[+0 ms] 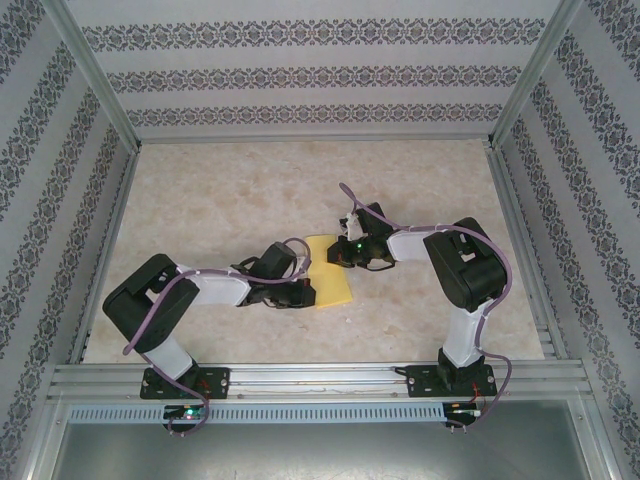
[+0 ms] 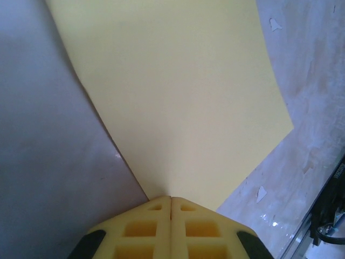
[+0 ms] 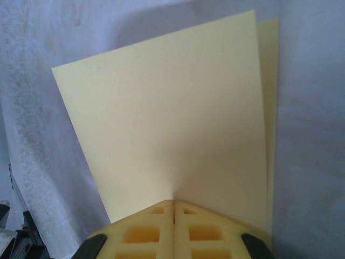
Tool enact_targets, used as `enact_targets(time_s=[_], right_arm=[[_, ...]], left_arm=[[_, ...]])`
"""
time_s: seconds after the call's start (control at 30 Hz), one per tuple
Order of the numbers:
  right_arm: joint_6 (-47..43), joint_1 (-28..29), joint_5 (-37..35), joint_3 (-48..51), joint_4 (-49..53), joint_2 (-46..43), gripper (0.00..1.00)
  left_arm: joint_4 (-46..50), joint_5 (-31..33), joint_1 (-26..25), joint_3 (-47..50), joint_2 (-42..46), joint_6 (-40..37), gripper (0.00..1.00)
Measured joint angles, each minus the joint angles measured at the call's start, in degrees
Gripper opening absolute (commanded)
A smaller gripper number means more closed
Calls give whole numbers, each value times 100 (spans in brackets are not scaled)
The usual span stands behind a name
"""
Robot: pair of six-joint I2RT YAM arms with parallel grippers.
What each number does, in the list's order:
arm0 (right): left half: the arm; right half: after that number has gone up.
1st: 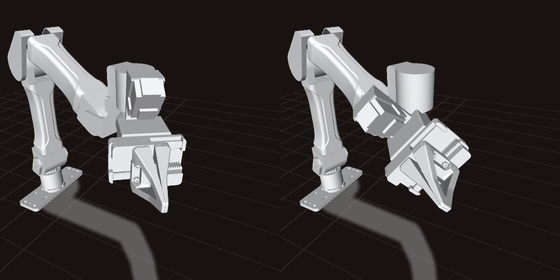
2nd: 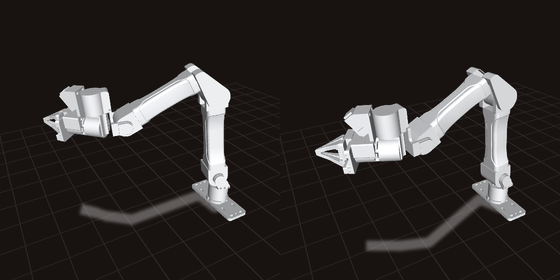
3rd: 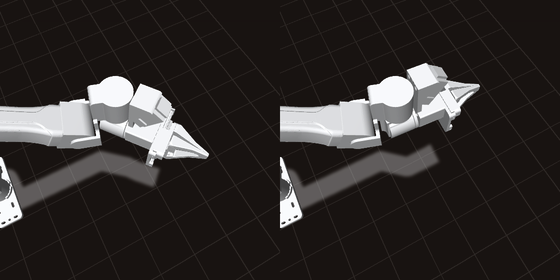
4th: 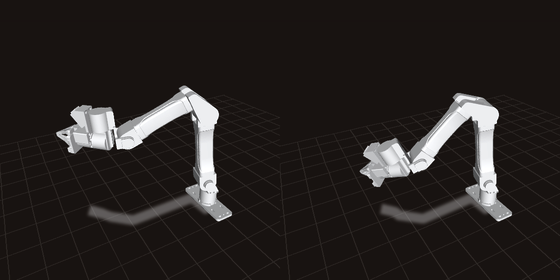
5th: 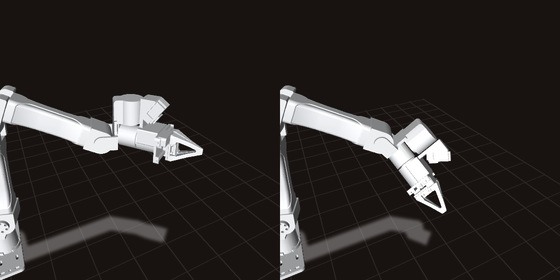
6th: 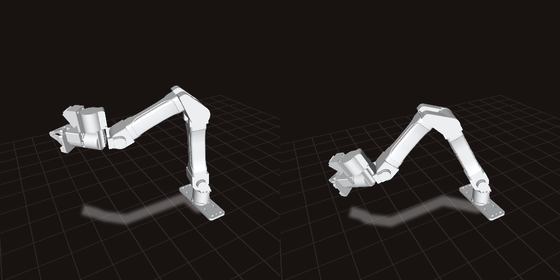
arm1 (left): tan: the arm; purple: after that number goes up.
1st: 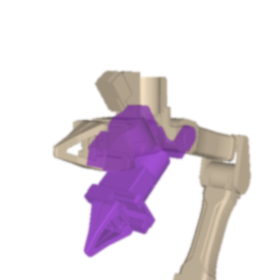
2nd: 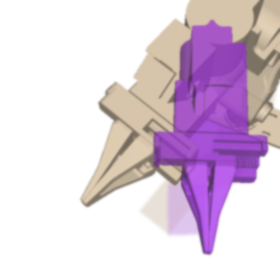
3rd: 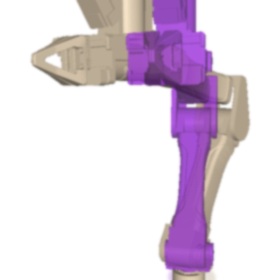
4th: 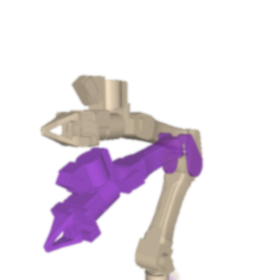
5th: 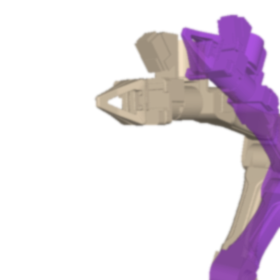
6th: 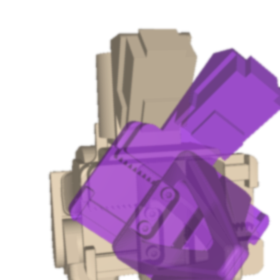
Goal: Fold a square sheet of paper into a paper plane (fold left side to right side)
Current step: First fold the square sheet of paper in half at the center of the table.
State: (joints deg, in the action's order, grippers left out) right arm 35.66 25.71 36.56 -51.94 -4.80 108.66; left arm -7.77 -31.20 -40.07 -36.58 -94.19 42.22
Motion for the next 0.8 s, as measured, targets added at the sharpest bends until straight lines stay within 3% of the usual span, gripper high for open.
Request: enact_targets(time_s=[0.33, 0.53, 0.8], right_arm=[[15, 2, -4, 57, -85, -22, 0], [15, 0, -72, 96, -92, -66, 0], [17, 2, -79, 109, -109, -74, 0]], left_arm=[[-63, 186, -221, 155, 166, 332, 2], [468, 170, -297, 179, 505, 374, 2], [498, 57, -293, -516, 280, 332, 1]])
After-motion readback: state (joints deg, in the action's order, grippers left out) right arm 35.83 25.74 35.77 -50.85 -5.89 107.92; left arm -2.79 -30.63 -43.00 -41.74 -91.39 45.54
